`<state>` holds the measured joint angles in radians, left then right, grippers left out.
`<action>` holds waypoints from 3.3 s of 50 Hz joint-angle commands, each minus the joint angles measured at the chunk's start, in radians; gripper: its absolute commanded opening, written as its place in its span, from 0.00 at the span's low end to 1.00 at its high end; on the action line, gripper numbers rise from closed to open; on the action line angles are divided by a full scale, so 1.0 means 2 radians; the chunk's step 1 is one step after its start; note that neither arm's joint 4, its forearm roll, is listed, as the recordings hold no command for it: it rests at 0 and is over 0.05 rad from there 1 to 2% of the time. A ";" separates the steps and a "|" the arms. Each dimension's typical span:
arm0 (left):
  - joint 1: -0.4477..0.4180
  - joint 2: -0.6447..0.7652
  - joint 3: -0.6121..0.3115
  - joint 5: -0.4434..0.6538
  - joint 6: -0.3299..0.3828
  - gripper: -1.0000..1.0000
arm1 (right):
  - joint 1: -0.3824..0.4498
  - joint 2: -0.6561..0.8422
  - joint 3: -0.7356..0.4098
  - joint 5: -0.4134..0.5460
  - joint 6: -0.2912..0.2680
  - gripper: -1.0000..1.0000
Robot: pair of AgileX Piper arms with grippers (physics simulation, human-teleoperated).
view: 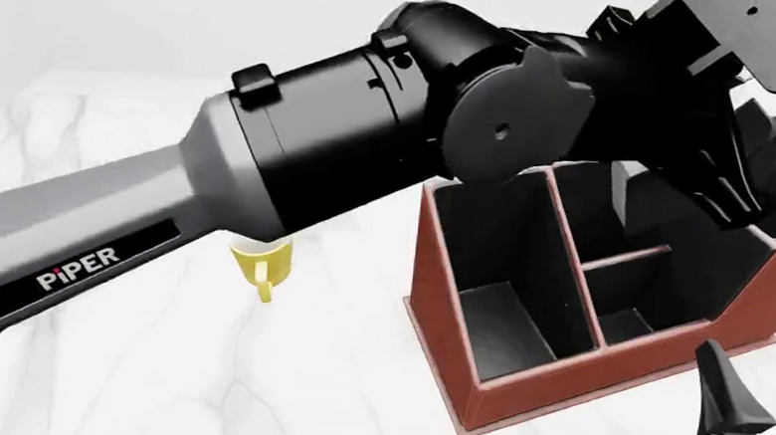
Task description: Pick up the book and place it in the back compartment of the caddy.
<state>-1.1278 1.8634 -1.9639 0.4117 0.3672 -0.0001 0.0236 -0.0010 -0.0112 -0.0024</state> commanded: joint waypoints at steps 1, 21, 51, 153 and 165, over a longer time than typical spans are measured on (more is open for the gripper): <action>-0.007 0.029 0.008 -0.034 -0.013 0.00 | -0.001 0.000 0.000 0.000 0.001 1.00; 0.001 0.086 0.023 -0.079 -0.034 0.00 | -0.001 -0.005 0.000 0.003 0.000 1.00; 0.006 0.151 0.019 -0.103 -0.057 0.00 | -0.002 -0.006 0.000 0.006 0.005 1.00; 0.178 -0.132 0.235 -0.145 0.040 1.00 | 0.001 -0.008 0.000 0.007 0.004 1.00; 0.186 -0.154 0.252 -0.161 0.020 1.00 | 0.006 0.098 -0.030 -0.040 0.033 1.00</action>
<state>-0.7874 1.6072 -1.5005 0.1157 0.4199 -0.0182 0.1284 -0.0107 -0.0716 0.0491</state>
